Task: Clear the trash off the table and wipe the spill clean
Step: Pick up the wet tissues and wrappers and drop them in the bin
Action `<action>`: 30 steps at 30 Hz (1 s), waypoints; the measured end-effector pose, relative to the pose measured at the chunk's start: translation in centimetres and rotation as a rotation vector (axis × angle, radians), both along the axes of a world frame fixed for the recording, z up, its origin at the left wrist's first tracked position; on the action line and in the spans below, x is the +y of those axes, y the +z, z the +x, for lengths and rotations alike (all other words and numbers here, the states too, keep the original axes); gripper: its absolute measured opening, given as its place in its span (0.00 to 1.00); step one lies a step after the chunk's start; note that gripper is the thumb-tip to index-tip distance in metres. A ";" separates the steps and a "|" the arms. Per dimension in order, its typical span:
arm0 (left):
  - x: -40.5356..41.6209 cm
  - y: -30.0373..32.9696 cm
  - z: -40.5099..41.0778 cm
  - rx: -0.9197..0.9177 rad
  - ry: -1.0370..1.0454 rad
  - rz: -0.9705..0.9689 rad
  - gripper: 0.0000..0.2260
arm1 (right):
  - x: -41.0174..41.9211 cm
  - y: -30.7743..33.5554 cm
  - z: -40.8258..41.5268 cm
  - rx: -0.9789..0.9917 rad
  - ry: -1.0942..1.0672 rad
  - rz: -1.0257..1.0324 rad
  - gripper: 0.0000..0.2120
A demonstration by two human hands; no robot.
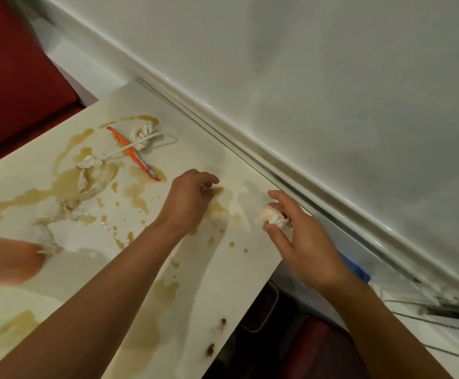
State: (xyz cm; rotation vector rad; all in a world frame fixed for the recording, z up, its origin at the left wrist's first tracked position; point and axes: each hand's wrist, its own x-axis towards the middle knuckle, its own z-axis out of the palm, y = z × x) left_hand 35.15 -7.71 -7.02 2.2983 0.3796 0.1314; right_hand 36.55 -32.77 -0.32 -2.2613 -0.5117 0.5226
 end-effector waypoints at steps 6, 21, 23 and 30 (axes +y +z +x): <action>-8.5 3.1 -5.9 0.047 0.046 -0.492 0.08 | -7.4 -0.3 -4.6 0.010 -0.294 0.109 0.18; -21.2 -5.0 -18.7 0.153 -0.050 -0.320 0.11 | -14.7 -16.0 -13.7 0.151 -0.333 -0.072 0.17; -21.7 -6.7 -18.9 0.191 -0.014 -0.318 0.09 | -14.4 -18.3 -13.9 0.161 -0.316 -0.089 0.17; -22.9 -9.8 -17.4 0.318 0.031 -0.424 0.11 | -14.3 -22.5 -12.9 0.183 -0.208 -0.232 0.23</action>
